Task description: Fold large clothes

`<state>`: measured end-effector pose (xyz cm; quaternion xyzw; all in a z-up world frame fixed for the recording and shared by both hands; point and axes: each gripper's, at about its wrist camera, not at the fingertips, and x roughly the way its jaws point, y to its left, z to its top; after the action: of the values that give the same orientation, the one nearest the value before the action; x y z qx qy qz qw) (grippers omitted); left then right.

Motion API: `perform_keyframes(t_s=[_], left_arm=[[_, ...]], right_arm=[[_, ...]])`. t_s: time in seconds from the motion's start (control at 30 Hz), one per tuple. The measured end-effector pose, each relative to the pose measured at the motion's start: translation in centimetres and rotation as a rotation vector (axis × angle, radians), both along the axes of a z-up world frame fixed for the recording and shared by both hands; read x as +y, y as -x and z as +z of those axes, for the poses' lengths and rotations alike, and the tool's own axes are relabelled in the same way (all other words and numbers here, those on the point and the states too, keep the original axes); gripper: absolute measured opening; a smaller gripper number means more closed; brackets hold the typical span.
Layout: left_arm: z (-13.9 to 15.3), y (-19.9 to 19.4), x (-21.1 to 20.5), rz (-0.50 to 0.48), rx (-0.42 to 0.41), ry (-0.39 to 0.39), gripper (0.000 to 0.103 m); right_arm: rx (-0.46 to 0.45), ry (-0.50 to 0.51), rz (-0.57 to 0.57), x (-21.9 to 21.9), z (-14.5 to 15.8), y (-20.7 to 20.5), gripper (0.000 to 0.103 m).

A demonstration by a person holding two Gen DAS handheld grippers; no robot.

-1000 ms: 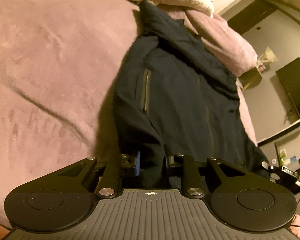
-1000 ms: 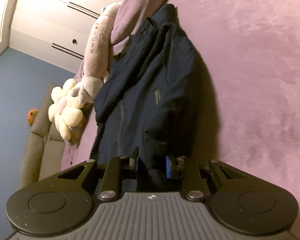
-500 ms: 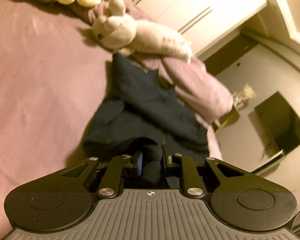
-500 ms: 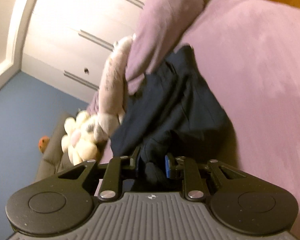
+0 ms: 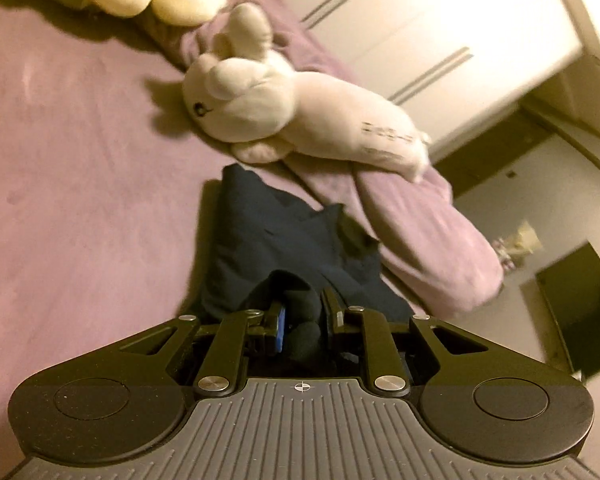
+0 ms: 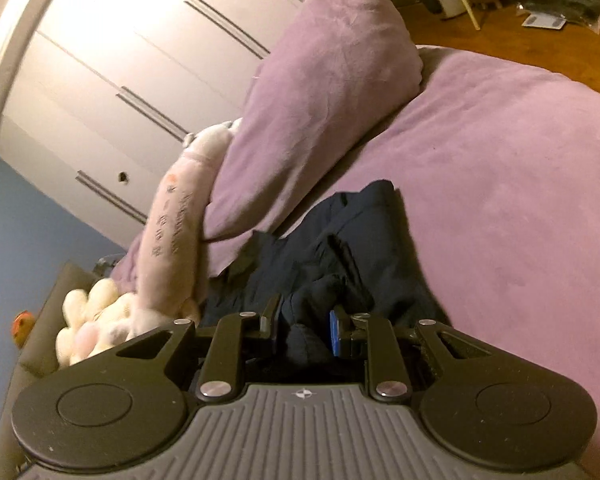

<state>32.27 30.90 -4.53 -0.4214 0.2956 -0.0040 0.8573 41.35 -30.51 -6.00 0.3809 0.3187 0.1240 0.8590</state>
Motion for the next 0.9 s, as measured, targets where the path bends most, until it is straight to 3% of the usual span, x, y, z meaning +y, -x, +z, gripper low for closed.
perform_keyframes(t_s=[0.1,0.2,0.43,0.5,0.57,0.6,0.67,0.77,0.9], left_arm=[[-1.2,-2.8,0.7,0.038,0.036,0.024,0.021],[-1.8,-5.0,0.7,0.043,0.061,-0.006,0.022],[-3.8,-7.1,1.9,0.096,0.117,0.049,0.032],[-4.0,-6.9,2.3,0.112,0.116,0.064,0.037],[-3.6,-6.0,2.9,0.169,0.081,0.061,0.046],[-3.2,-5.3,3.4,0.200,0.061,0.046,0.051],[-2.8,-4.1,4.1,0.191,0.009,0.013,0.073],[-3.0,-3.0,3.9,0.069,-0.004,-0.066,0.080],[-5.5,-3.0,1.9,-0.068,0.075,-0.171,0.081]], right_arm=[[0.006,0.022,-0.010,0.9,-0.4,-2.4,0.022],[0.022,0.053,-0.013,1.3,-1.0,-4.1,0.023],[0.083,0.001,-0.055,0.9,-3.3,-6.1,0.031],[0.074,-0.031,-0.077,0.3,-3.5,-5.8,0.037],[0.022,-0.061,-0.145,-0.7,-3.1,-4.5,0.070],[-0.019,-0.055,-0.178,-1.2,-2.7,-3.7,0.077],[-0.079,0.027,-0.171,-1.4,-2.2,-2.4,0.084],[-0.066,0.245,-0.013,0.8,-2.5,-2.1,0.084],[-0.091,0.386,0.081,3.6,-3.1,-2.2,0.084]])
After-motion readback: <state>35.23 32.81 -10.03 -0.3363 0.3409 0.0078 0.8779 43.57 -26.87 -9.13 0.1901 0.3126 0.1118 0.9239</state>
